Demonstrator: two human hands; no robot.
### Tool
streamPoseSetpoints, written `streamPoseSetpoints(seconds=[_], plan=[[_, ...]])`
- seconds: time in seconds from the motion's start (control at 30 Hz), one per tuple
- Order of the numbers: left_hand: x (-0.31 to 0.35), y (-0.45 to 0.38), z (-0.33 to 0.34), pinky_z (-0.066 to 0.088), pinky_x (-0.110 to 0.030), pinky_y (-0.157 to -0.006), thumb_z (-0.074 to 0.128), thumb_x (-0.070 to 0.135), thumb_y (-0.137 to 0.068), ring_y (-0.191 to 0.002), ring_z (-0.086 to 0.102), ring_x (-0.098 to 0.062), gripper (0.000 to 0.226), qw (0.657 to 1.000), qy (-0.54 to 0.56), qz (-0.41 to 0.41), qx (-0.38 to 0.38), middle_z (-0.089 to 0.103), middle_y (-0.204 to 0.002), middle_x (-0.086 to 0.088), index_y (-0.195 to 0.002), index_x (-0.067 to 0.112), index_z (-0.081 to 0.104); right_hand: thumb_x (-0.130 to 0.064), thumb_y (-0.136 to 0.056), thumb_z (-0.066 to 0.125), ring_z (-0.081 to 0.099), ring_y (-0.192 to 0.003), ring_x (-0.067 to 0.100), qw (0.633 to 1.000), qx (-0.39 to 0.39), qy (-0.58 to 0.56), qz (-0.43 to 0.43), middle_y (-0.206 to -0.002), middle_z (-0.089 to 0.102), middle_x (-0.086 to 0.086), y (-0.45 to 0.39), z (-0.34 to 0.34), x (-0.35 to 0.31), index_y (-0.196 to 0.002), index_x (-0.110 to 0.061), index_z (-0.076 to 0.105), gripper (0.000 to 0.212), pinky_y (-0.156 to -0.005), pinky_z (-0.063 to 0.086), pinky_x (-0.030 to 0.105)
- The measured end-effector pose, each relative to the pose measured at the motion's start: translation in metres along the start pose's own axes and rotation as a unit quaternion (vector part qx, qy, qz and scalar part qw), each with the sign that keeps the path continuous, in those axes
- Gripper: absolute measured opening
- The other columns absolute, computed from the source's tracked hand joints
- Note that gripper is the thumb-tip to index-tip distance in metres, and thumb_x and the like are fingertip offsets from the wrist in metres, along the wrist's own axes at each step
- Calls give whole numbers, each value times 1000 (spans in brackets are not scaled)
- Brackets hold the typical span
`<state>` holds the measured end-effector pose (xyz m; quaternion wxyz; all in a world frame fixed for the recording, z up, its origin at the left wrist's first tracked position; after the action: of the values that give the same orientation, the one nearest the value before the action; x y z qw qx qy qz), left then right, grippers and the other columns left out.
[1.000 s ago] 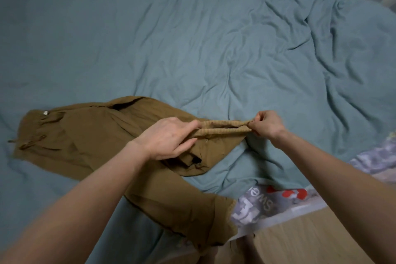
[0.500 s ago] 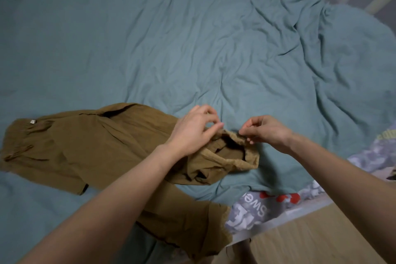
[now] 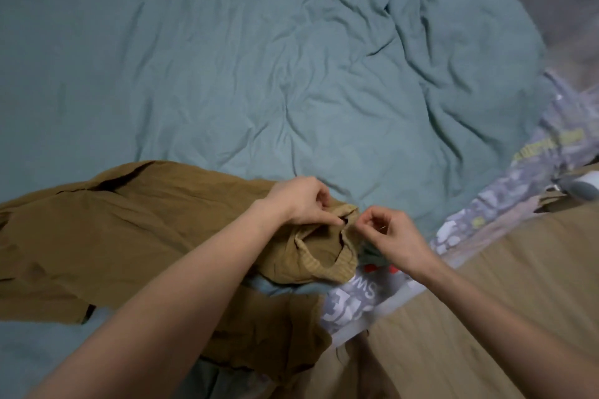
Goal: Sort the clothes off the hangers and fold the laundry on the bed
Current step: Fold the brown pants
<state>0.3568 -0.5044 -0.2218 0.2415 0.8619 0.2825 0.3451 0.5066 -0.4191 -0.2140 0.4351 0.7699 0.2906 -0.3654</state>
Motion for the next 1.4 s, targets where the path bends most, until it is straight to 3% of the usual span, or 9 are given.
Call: streamPoseSetpoints(seconds=[0.17,0.27,0.43,0.63,0.83,1.0,1.13,1.27,1.4], plan=[[15,2,1,48,-29,-77,64,23,-77,-95,64,-26,8,992,-29,19,119,70,-92,-6,-84,19,65,2,-80,67,58,-70,-7,987,-143,66,-29,-80,67,-5,33,35,11,-97,-4,72,18,-67,42,7],[16,3,3,50,-31,-79,64,23,-79,-93,64,-26,4,990,4,19,143,71,-89,-8,-79,19,63,-26,-75,77,61,-86,3,962,-150,220,-56,-94,69,-7,44,58,27,-105,-22,69,32,-77,48,22],[13,-5,17,46,-31,-87,68,32,-81,-111,59,-24,27,990,-96,13,100,65,-116,-4,-105,22,66,-21,-81,73,63,-86,9,992,13,124,-22,-89,69,-8,60,78,46,-90,-19,72,10,-79,50,30],[5,-21,5,48,-29,-74,67,15,-81,-78,63,-24,13,992,38,-2,121,66,-77,-5,-73,18,57,-3,-92,57,61,-68,14,987,109,-116,27,-65,62,-6,68,74,58,-75,-23,59,26,-80,53,49],[-10,-32,-36,53,-24,-70,63,6,-91,-49,59,4,5,922,327,39,205,62,-73,1,-87,9,65,-4,-91,58,54,-72,-1,982,165,-19,-92,-73,57,-10,64,33,9,-82,-22,56,20,-71,42,16],[5,-36,-66,50,-25,-71,68,13,-88,-66,60,-5,6,947,199,94,235,67,-83,-2,-91,11,72,-9,-93,56,53,-71,12,984,140,43,-97,-75,58,0,63,27,-2,-84,-18,51,13,-69,41,27],[33,-35,-71,46,-28,-77,68,21,-86,-78,59,-12,5,953,123,142,239,66,-82,3,-87,23,72,-9,-93,52,52,-67,22,987,147,57,24,-68,56,5,56,19,43,-79,-13,50,15,-68,40,36],[57,-34,-48,44,-21,-67,50,-1,-93,-69,57,0,29,965,78,219,118,51,-84,3,-89,19,71,-11,-96,46,51,-68,19,986,103,97,83,-66,52,-3,59,26,68,-81,-11,47,15,-66,38,34],[46,-29,-34,39,-20,-94,52,-5,-89,-106,50,-15,35,955,-79,285,1,50,-119,-2,-107,19,69,-10,-97,45,46,-60,5,988,103,117,17,-66,47,-9,68,33,57,-83,-14,43,14,-56,34,19]])
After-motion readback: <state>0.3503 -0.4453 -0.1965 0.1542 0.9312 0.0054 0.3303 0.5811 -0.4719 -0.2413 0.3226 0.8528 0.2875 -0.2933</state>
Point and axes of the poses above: each hand's wrist, its own y-axis away from the middle knuckle, its own z-axis out of the palm, x = y × z, the point moved 6 cm from there along -y, towards the middle knuckle
